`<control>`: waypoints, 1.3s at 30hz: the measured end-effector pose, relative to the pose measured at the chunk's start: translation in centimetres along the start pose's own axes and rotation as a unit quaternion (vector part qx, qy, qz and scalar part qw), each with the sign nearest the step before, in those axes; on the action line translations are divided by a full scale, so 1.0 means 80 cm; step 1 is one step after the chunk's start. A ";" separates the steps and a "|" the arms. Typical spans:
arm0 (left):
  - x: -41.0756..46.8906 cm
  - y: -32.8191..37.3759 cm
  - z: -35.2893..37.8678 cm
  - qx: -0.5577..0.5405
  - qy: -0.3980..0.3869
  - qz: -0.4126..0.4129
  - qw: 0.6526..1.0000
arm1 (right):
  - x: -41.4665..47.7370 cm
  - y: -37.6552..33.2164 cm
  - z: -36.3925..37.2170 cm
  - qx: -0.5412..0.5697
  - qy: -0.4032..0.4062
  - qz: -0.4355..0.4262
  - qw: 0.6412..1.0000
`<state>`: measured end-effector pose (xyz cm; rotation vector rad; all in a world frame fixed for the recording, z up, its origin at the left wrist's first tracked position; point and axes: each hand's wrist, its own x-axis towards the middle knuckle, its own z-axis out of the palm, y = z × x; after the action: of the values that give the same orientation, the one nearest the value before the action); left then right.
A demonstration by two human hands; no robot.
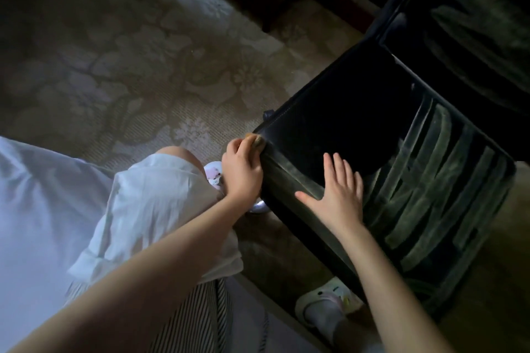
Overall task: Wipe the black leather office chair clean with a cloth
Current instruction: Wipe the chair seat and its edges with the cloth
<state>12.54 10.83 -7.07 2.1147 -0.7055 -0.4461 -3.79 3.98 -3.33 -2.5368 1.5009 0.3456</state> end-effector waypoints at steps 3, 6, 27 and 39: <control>0.017 0.009 0.010 0.020 0.003 -0.010 1.000 | -0.001 0.021 0.006 -0.039 -0.076 -0.024 0.996; 0.032 0.012 0.018 0.039 0.010 0.004 0.999 | 0.005 0.017 0.012 -0.015 -0.079 -0.017 0.997; 0.021 0.031 0.024 -0.124 -0.055 0.032 0.990 | 0.064 0.012 -0.022 0.069 -0.007 -0.025 0.997; 0.199 0.044 0.058 0.037 -0.022 0.099 0.994 | 0.062 0.066 0.028 0.056 0.055 -0.036 0.996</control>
<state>21.23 -3.68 -7.92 2.0837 -0.9601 -0.3645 -6.39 -2.13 -7.04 -2.5506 1.4176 0.1087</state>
